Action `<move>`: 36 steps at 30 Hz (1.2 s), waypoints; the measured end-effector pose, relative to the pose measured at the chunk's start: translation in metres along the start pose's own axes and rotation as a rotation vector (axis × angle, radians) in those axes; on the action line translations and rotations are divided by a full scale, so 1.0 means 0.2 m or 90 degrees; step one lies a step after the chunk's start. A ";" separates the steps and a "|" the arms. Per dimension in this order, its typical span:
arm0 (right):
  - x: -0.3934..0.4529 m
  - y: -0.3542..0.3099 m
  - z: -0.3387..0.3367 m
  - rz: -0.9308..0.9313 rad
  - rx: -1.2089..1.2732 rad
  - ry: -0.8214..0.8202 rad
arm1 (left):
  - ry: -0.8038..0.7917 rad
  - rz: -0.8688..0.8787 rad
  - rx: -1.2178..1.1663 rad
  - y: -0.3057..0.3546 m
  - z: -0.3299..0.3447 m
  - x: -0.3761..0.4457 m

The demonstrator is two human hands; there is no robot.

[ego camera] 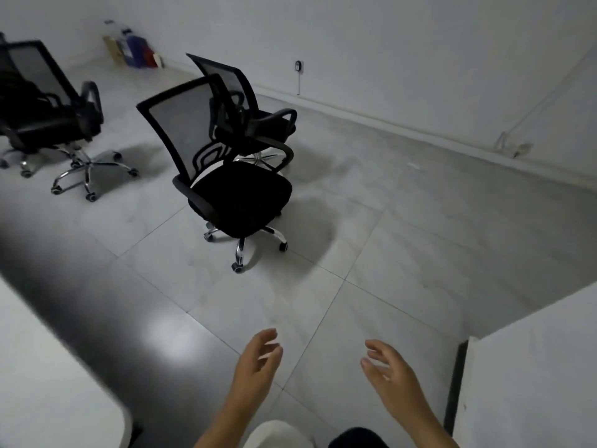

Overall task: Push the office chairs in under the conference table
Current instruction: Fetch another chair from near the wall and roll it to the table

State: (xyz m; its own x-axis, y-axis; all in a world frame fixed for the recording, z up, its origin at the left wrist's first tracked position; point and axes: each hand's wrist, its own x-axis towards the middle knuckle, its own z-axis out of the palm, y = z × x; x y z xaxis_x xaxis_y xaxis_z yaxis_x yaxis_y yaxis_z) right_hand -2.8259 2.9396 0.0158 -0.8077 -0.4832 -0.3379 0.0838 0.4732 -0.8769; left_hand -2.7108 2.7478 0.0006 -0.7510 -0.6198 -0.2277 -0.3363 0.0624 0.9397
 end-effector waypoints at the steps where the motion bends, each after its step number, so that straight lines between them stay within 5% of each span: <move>1: 0.07 0.01 -0.01 0.008 0.001 0.002 | 0.005 -0.013 0.001 -0.01 0.01 0.06; 9: 0.86 0.01 -0.25 0.083 0.071 0.058 | 0.078 -0.109 -0.006 0.04 0.20 0.80; 19: 2.24 -0.47 -0.72 -0.053 0.011 -0.012 | 0.129 -0.056 -0.016 0.57 0.54 1.91; 28: 3.06 -0.61 -0.65 0.038 -0.017 -0.076 | 0.300 -0.187 -0.091 0.58 0.58 2.65; 36: 4.09 -1.23 -0.54 -0.099 -0.083 -0.147 | 0.310 -0.084 -0.091 0.95 0.40 3.69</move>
State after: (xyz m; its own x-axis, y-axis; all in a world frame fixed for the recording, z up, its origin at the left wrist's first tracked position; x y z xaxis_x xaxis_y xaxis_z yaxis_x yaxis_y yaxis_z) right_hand -3.5708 2.5075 -0.0077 -0.6496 -0.7049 -0.2848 -0.1180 0.4635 -0.8782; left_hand -3.3740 2.3643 -0.0093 -0.3451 -0.9090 -0.2337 -0.3040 -0.1273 0.9441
